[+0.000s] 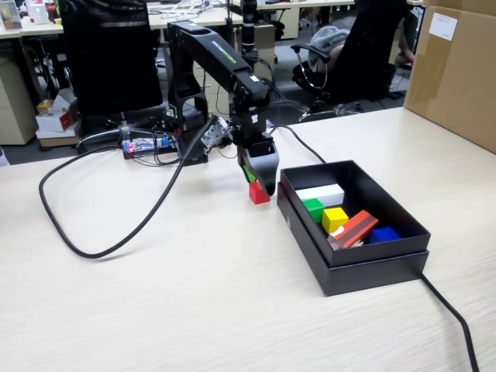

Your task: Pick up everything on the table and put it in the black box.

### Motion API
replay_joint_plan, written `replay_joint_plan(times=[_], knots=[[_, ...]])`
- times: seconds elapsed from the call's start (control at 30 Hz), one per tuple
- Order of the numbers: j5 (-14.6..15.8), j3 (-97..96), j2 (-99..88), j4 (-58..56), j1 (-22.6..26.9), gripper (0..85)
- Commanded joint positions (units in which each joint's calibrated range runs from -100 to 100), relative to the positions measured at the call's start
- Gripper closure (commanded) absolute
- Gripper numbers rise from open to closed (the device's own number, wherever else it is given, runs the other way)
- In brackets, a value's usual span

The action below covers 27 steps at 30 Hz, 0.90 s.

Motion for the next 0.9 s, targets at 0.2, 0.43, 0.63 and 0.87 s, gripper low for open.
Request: replay_joint_plan(times=[0.2,0.43,0.63,0.87], knots=[[-0.05,-0.40,3.71,2.89,-0.24,38.2],[-0.49,-0.85,6.12,2.89,-0.10,46.3],[-0.44,-1.04,6.70,2.89,-0.15,61.4],[-0.34,-1.22,6.24,2.80,-0.34,74.1]])
